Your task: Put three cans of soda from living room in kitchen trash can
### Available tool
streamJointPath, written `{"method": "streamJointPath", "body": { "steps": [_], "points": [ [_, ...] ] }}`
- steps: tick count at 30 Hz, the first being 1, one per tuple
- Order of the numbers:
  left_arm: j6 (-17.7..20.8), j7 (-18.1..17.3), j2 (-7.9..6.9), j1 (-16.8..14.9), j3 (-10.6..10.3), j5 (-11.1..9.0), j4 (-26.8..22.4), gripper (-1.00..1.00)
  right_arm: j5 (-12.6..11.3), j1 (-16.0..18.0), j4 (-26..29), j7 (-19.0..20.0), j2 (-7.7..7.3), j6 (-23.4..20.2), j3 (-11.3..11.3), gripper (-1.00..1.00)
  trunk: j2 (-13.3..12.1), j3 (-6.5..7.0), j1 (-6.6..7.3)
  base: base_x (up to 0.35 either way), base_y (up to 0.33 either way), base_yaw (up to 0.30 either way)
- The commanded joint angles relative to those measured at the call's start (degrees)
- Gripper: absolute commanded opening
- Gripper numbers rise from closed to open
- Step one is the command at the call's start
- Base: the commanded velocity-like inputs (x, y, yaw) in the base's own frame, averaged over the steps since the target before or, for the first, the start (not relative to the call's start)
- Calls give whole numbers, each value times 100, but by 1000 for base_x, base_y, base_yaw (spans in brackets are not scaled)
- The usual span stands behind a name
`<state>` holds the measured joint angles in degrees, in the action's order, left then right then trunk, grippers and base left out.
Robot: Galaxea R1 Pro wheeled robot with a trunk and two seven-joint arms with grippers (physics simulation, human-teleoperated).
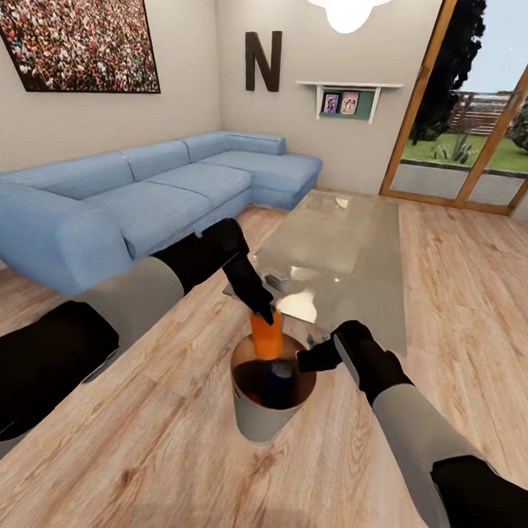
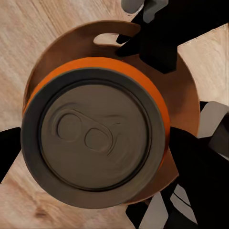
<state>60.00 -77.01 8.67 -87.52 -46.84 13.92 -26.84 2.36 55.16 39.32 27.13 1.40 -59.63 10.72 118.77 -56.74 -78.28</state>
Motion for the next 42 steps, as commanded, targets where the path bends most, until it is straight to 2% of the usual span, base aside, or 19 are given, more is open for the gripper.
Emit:
{"method": "streamJointPath", "body": {
  "steps": [1,6,12,14,16,18,22,27,28,42],
  "points": [
    [0,6,3,49,-2,3,-12,-100,-174,48,-59,-24,20,-37,6,-100,0,0,0,0,0,0],
    [0,25,10,281,-7,11,-110,-100,-174,243,-315,-24,73,-37,8,-100,0,0,0,0,0,0],
    [0,242,10,452,-17,14,-149,-100,-174,394,-452,-24,106,-37,7,-100,0,0,0,0,0,0],
    [0,320,6,558,-115,14,-152,-100,-174,517,-593,-24,111,-37,3,-100,0,0,0,0,0,0],
    [0,394,4,639,-366,14,-154,-100,-174,632,-711,-24,113,-37,1,-100,0,0,0,0,0,0],
    [0,425,4,661,-467,13,-154,-100,-174,684,-768,-24,124,-37,1,-100,0,0,0,0,0,0],
    [0,472,5,693,-612,2,-154,-100,-174,834,-922,-30,326,-37,-1,-100,0,0,0,0,0,0],
    [0,513,7,806,-640,3,-156,-100,-170,1047,-1203,-32,450,-37,-6,-100,0,0,0,0,0,0],
    [0,709,10,929,-647,-3,-160,-100,-173,1143,-1328,-32,492,-37,-8,-100,0,0,0,0,0,0],
    [0,870,7,1118,-658,5,-333,-100,-169,1273,-1490,-39,519,-37,-8,-100,0,0,0,0,0,0]
  ]
}}
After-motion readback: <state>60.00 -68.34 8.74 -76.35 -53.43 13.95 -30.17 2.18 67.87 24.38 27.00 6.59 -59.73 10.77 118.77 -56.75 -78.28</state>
